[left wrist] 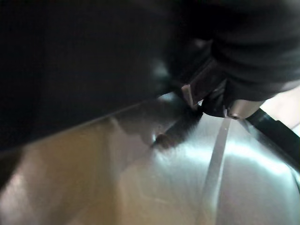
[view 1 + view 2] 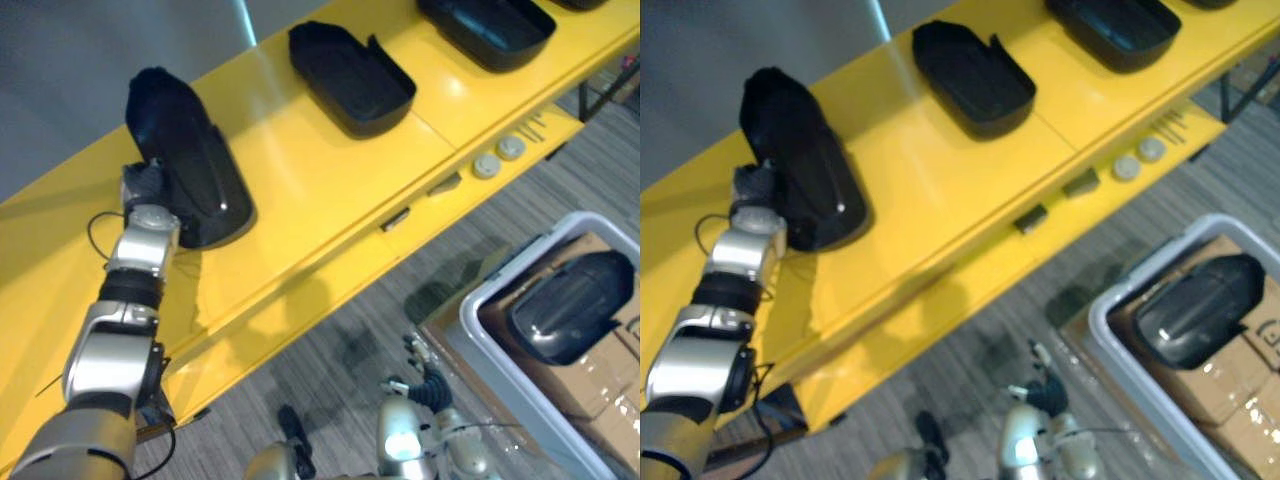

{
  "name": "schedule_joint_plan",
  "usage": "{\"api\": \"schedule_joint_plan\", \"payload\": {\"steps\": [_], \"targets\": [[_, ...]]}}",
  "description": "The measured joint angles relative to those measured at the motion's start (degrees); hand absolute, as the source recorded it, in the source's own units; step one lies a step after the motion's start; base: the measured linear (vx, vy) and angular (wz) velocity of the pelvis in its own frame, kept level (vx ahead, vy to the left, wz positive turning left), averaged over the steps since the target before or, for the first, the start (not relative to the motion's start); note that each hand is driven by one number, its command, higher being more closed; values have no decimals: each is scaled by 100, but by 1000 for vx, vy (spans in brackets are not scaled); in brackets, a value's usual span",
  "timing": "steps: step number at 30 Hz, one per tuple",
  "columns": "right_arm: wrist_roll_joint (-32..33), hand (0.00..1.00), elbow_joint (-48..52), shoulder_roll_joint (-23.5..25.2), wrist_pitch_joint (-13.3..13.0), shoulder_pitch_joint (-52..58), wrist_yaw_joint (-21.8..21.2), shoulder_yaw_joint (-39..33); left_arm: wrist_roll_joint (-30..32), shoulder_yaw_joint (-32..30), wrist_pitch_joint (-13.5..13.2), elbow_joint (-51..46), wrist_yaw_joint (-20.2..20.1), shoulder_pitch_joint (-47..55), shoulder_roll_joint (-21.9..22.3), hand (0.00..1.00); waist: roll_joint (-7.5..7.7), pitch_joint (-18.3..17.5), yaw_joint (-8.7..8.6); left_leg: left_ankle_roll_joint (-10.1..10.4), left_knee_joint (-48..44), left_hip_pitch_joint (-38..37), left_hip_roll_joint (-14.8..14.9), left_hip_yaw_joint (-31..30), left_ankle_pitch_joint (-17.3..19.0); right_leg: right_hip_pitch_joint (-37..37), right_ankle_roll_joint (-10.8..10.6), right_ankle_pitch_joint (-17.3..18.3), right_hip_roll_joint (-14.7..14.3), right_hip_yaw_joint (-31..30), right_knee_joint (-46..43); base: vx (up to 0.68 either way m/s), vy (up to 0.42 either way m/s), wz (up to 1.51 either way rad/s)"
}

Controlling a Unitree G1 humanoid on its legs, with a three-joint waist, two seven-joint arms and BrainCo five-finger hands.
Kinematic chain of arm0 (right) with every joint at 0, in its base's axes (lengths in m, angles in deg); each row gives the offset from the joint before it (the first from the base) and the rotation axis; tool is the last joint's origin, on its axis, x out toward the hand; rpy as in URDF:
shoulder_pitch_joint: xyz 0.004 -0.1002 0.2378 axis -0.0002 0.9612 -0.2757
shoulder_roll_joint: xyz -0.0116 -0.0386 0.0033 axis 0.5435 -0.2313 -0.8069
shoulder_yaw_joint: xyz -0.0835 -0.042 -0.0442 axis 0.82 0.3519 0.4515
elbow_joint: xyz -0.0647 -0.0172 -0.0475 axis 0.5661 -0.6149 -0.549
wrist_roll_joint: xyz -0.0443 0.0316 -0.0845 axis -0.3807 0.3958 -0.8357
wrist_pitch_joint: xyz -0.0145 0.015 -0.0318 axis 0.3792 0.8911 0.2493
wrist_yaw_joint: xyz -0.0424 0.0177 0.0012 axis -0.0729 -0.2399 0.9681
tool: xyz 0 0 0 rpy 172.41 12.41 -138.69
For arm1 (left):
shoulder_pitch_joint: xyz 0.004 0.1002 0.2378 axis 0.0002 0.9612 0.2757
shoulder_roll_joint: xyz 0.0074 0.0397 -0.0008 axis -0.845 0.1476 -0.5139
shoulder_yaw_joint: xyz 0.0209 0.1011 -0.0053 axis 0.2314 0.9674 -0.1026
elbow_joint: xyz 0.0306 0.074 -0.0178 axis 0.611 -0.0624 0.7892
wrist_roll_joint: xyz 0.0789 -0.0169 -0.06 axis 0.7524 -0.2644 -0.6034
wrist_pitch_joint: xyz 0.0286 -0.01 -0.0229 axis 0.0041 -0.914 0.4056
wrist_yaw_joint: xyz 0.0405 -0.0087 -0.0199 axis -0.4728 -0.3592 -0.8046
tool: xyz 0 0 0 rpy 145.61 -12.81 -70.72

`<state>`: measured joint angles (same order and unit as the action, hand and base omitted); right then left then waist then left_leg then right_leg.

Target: Walk over and take plastic housings, then place them on the shelf

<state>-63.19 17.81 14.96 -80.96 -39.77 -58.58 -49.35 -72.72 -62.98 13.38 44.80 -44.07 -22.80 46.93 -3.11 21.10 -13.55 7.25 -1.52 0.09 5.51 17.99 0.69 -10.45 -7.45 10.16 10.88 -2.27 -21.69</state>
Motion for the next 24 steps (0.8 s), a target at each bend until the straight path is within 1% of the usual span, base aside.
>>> {"api": "schedule_joint_plan", "payload": {"steps": [3,6,8,9,10,11,13,15,16,19,21,23,24], "targets": [[45,0,57,-51,0,-7,3,55,126,-3,58,51,-89,-105,-21,100,-6,33,0,0,-19,5,9,17,1,-13,0,0,-7,-20,-6,-21,-13,-4],[50,0,103,-88,-10,-5,7,158,111,-4,221,194,-294,-105,-30,100,-6,34,-10,1,-41,36,21,37,3,-54,0,0,-16,-53,-19,-15,-8,-3],[50,0,103,-86,-10,-3,9,199,109,-32,264,271,-371,-106,-31,100,-3,35,-18,1,-77,69,53,29,7,-55,-1,-1,-17,-52,-19,-11,-11,3],[55,0,103,-85,-10,-4,19,211,110,-34,271,272,-372,-121,-31,0,1,38,-19,2,-98,95,58,18,7,-59,-3,-2,-17,-49,-18,-25,-19,6],[61,0,104,-86,-10,-9,45,226,114,-34,295,275,-367,-131,-33,0,4,43,-14,2,-100,102,65,13,7,-59,-6,-4,-21,-48,-17,-30,-15,4],[119,0,103,-87,-10,-10,122,258,115,-34,368,302,-361,-131,-33,0,5,44,-14,2,-101,102,69,16,7,-59,-11,-7,-24,-48,-14,0,0,0],[173,0,102,-88,-10,-11,144,311,113,-34,524,455,-349,-131,-32,0,6,46,-30,2,-101,109,81,27,8,-59,-21,-20,-27,-57,18,-20,-7,-4],[170,0,102,-85,-11,-11,166,323,113,-42,562,470,-274,-167,-40,0,9,81,-31,2,-107,107,95,33,8,-55,-11,-45,-25,-64,28,-8,-1,-2],[171,0,102,-85,-12,-25,206,325,104,-49,632,470,-248,-243,-51,0,12,141,-30,2,-114,106,94,32,7,-51,-13,-54,-26,-64,29,0,0,0],[174,0,101,-88,-12,-36,252,348,42,-89,641,474,-56,-319,-60,0,11,259,-31,2,-122,114,100,53,7,-51,-18,-91,-53,-81,62,-29,-13,-3],[190,0,101,-98,-13,-37,259,418,-63,-98,627,489,53,-319,-85,0,9,262,-32,2,-122,124,120,74,7,-51,-17,-128,-75,-92,115,-8,-7,-6],[268,0,101,-82,-13,-37,277,434,-258,-115,562,509,204,-320,-103,0,9,262,-32,2,-122,130,130,79,7,-51,-26,-147,-84,-95,133,0,0,0],[268,0,100,-81,-13,-41,322,434,-386,-143,453,555,303,-319,-102,0,10,263,-31,2,-122,132,130,78,7,-51,-33,-152,-85,-95,137,0,0,0]]}}
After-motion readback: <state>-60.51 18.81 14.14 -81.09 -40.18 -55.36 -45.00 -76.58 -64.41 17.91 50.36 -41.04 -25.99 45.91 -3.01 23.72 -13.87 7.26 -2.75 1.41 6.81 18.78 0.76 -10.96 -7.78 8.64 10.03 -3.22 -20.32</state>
